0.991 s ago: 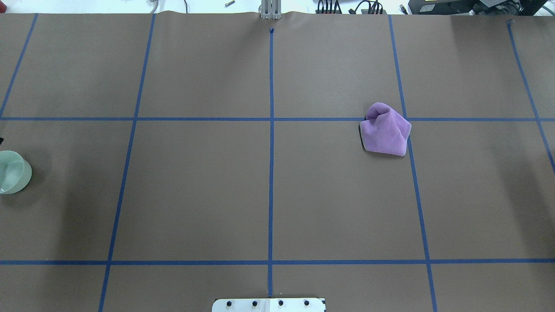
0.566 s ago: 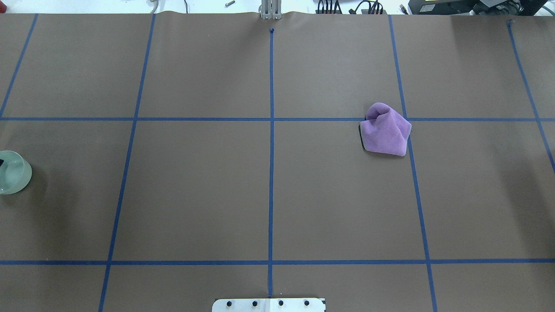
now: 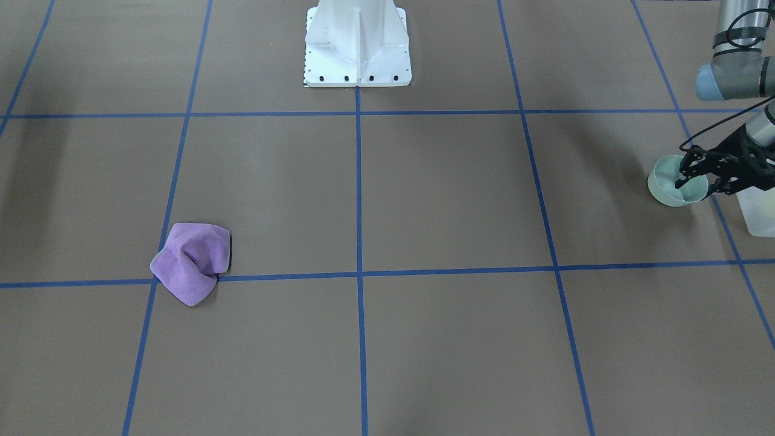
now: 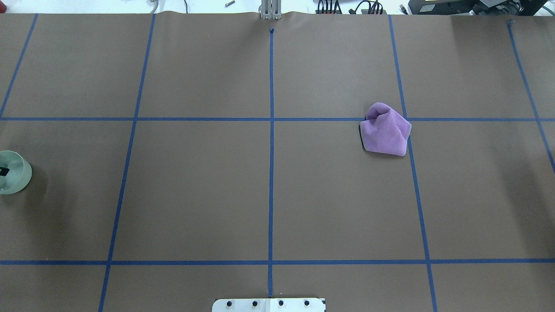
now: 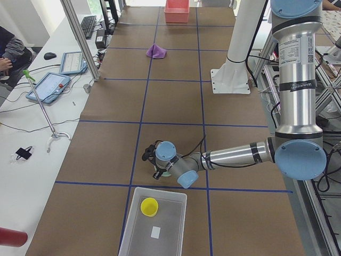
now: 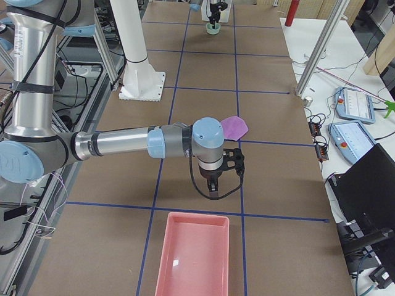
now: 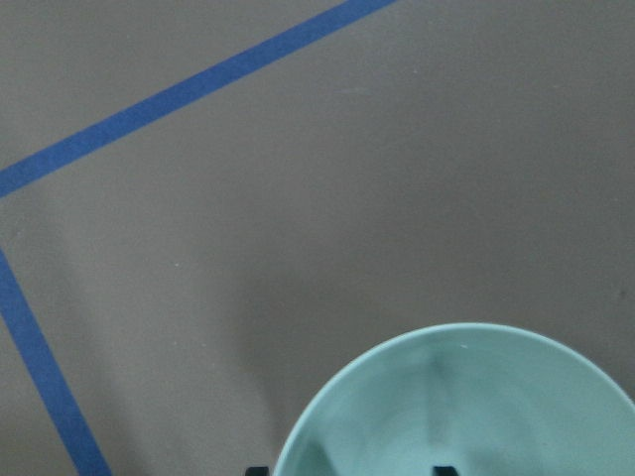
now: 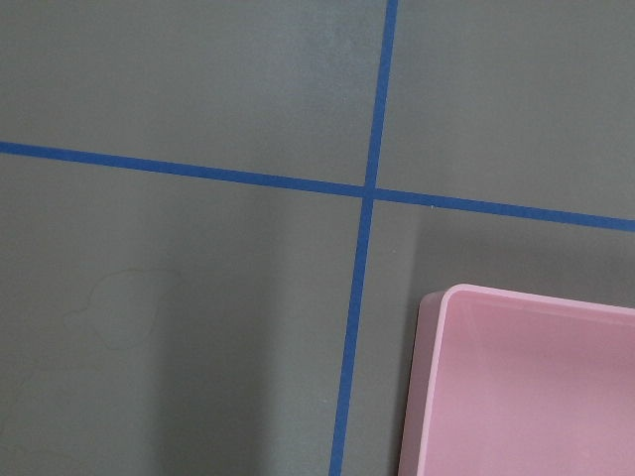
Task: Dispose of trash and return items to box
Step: 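Move the left gripper to the pale green bowl and grasp its rim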
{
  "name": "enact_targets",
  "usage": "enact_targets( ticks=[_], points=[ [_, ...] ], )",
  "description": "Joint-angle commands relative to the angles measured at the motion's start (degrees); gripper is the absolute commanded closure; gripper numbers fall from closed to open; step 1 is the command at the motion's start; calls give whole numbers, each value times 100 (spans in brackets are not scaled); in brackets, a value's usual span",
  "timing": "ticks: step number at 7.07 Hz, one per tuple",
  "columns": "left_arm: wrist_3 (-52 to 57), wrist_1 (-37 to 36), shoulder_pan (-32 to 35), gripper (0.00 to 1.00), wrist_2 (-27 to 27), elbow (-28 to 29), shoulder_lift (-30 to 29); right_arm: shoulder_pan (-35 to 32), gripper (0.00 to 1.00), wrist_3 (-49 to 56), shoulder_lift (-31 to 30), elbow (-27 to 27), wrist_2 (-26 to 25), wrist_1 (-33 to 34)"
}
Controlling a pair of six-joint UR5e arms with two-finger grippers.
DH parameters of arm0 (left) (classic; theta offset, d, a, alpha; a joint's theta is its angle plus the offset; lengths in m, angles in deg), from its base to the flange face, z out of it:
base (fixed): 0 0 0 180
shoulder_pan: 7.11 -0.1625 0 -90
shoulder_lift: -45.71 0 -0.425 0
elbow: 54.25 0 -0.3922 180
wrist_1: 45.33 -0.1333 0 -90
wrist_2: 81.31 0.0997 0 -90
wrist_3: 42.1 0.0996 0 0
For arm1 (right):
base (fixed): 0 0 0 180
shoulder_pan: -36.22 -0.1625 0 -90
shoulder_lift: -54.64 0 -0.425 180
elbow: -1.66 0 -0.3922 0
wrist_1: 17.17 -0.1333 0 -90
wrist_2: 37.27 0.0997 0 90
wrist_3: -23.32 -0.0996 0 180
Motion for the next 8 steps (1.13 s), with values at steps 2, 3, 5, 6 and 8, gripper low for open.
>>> enact_targets(
  ticks=[2, 3, 5, 6, 8],
  points=[
    [-1, -92, 67, 100, -618, -312, 16, 2, 0, 0, 0, 0, 0, 0],
    [-1, -162, 312, 100, -891, -410, -10, 2, 0, 0, 0, 0, 0, 0],
    [61, -461, 1171, 100, -1314, -551, 77, -7, 0, 0, 0, 0, 0, 0],
    [96, -566, 1462, 100, -1324, -551, 121, 2, 0, 0, 0, 0, 0, 0],
    [1064, -1343, 1911, 100, -1499, -569, 95, 2, 0, 0, 0, 9, 0, 0]
  ],
)
